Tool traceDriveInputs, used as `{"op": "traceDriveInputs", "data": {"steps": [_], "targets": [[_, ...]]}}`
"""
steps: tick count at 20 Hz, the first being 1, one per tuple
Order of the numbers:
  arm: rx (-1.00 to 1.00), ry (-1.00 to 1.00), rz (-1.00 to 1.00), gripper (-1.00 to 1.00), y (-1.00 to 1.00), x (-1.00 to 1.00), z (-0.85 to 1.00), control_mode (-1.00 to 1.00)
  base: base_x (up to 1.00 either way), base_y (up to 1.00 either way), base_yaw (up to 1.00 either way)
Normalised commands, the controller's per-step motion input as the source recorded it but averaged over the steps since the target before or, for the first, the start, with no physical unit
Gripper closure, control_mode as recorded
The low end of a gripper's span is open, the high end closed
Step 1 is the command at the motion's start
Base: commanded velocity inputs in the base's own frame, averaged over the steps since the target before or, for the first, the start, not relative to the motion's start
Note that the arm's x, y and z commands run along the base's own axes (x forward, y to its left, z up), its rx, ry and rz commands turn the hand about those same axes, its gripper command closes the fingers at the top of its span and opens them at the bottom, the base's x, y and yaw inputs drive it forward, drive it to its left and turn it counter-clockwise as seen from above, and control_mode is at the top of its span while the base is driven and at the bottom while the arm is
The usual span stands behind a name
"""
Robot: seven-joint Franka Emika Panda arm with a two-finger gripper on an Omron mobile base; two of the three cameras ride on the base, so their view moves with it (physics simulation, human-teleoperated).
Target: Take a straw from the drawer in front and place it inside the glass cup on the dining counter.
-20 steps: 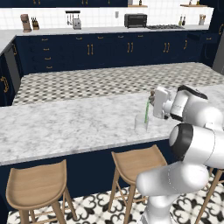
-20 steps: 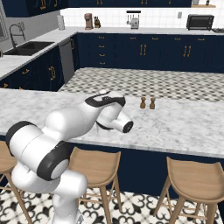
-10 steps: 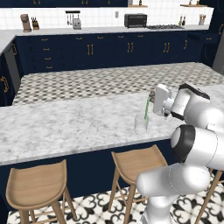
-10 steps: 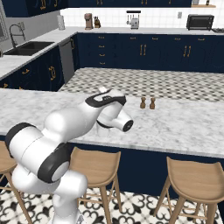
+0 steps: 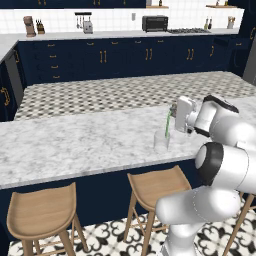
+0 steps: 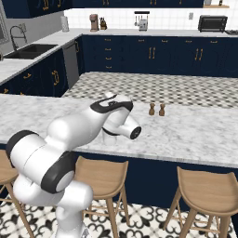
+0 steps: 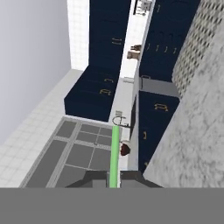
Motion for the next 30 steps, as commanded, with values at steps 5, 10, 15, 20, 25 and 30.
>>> {"op": "traceDriveInputs", "data": {"steps": [5,10,15,20,25,30], "targets": [[0.00,0.04,0.03,1.00,-0.05,0.09,-0.32,-1.00,0.00,0.00,0.00],[0.00,0.08,0.03,1.00,-0.01,0.23,-0.20,-1.00,0.00,0.00,0.00],[0.00,0.05,0.03,1.00,-0.01,0.27,-0.04,-1.00,0.00,0.00,0.00],[0.01,0.00,0.04,1.00,-0.07,0.30,-0.08,-1.00,0.00,0.00,0.00],[0.02,-0.01,0.05,1.00,-0.11,0.10,-0.17,-1.00,0.00,0.00,0.00],[0.00,-0.04,0.08,1.00,-0.01,-0.41,0.10,-1.00,0.00,0.00,0.00]]}}
